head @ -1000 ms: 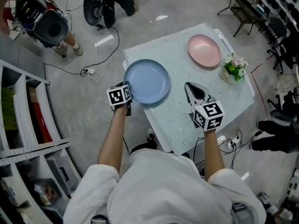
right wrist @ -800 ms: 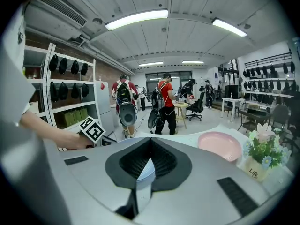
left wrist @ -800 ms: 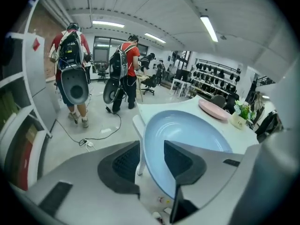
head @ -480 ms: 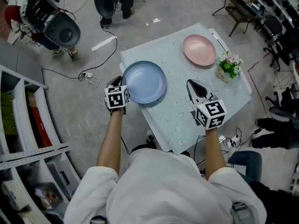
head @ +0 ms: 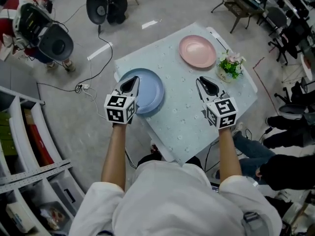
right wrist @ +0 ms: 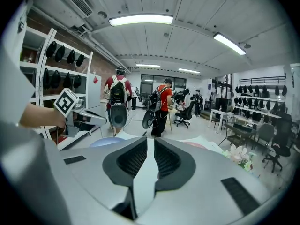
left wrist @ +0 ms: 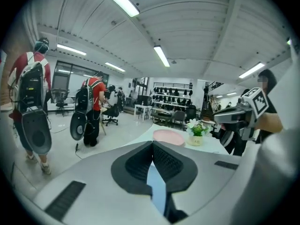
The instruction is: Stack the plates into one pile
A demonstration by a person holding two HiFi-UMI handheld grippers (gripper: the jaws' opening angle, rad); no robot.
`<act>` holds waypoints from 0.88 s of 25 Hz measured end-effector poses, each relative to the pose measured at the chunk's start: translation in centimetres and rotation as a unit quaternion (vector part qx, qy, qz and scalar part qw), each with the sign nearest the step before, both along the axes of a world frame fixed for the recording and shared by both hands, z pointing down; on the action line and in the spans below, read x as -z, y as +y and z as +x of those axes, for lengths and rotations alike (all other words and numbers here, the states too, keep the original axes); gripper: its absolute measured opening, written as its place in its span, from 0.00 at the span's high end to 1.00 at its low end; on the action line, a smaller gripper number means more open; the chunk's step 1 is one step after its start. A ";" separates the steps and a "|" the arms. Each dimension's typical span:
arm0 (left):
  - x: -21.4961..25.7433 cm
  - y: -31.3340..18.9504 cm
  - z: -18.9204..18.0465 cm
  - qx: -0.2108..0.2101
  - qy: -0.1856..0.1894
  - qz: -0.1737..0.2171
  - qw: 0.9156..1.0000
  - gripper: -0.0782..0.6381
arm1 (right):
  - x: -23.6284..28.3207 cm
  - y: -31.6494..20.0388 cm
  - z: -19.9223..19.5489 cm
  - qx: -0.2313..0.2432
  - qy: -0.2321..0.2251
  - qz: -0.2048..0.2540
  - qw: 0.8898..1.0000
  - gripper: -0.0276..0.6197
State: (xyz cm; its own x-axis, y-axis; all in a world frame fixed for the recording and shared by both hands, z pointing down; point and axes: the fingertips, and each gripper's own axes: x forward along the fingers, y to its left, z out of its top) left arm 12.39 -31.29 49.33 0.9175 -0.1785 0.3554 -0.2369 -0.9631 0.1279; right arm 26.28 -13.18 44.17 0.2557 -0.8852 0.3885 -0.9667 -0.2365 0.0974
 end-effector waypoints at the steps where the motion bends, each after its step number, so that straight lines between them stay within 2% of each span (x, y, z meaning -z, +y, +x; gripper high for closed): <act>1: 0.4 1.0 0.7 -0.010 0.005 0.001 1.000 0.87 | -0.3 -0.2 0.7 0.005 0.001 -0.003 1.000 0.86; 4: 1.1 3.5 3.1 -0.026 0.010 0.004 1.000 0.87 | -1.4 -1.4 3.3 0.026 0.002 -0.015 1.000 0.83; 8: 0.6 5.6 5.0 -0.018 -0.006 0.008 1.000 0.87 | -3.9 -3.4 6.9 0.055 -0.004 -0.035 0.998 0.79; 15: -1.7 6.0 6.8 0.048 -0.034 0.003 0.998 0.87 | -10.8 -6.9 13.1 0.094 -0.019 -0.077 0.992 0.72; 19: -3.1 6.1 7.4 0.080 -0.052 0.003 0.995 0.87 | -15.0 -9.1 14.8 0.120 -0.028 -0.105 0.987 0.71; 22: -3.9 6.2 7.7 0.100 -0.060 -0.001 0.993 0.87 | -17.6 -10.8 15.8 0.139 -0.013 -0.124 0.982 0.70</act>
State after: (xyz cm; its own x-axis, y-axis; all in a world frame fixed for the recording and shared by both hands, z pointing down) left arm 20.10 -25.12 53.23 0.8148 -0.3513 0.4612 -0.4367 -0.8951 0.0897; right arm 42.04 -23.99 61.76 0.0039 -0.7969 0.6041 -0.9936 0.0653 0.0927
